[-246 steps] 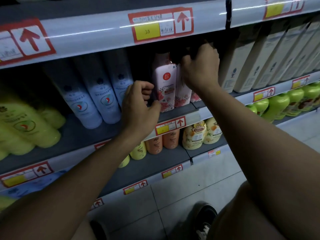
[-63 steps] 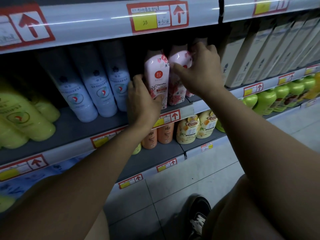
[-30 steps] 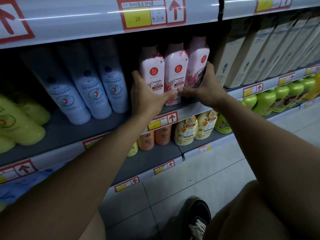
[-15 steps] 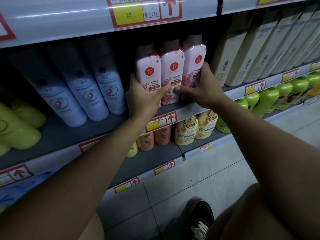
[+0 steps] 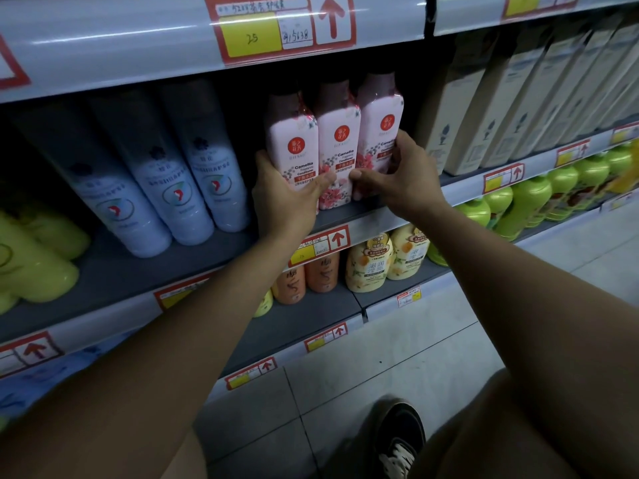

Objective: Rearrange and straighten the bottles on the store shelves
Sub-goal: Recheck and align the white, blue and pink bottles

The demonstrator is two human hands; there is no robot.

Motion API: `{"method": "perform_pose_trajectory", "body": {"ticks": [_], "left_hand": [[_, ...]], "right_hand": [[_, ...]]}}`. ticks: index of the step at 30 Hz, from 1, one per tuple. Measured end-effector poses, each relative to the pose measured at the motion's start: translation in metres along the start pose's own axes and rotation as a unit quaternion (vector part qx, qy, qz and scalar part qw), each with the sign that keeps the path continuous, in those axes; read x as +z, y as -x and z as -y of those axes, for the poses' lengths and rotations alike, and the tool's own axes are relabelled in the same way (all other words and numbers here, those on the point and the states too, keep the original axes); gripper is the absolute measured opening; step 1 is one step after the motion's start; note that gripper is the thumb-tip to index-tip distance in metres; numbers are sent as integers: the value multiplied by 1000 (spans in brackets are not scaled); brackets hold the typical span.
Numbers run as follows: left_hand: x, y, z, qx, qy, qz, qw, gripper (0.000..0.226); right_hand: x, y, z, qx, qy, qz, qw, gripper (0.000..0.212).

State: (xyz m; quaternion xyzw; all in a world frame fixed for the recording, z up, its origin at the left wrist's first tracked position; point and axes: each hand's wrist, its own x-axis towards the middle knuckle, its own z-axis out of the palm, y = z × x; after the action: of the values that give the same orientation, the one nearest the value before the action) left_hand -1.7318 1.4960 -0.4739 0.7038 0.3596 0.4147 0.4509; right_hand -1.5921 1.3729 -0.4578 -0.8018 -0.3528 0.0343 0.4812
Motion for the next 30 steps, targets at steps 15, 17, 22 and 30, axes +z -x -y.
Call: {"method": "perform_pose_trajectory", "body": {"ticks": [15,17,22,30], "left_hand": [[0,-2,7,18,-54,-28,998,75],[-2,-2,9,20,-74,-27,997,76],[-10,7,10,31,-113,-5,993,82],[-46,33,10,79,-129,86,985,86]], "right_hand": [[-1,1,3,19,81,22,996,69],[1,2,3,36,110,28,993,64],[2,6,6,56,147,28,987,59],[-6,30,22,70,163,60,982,48]]}}
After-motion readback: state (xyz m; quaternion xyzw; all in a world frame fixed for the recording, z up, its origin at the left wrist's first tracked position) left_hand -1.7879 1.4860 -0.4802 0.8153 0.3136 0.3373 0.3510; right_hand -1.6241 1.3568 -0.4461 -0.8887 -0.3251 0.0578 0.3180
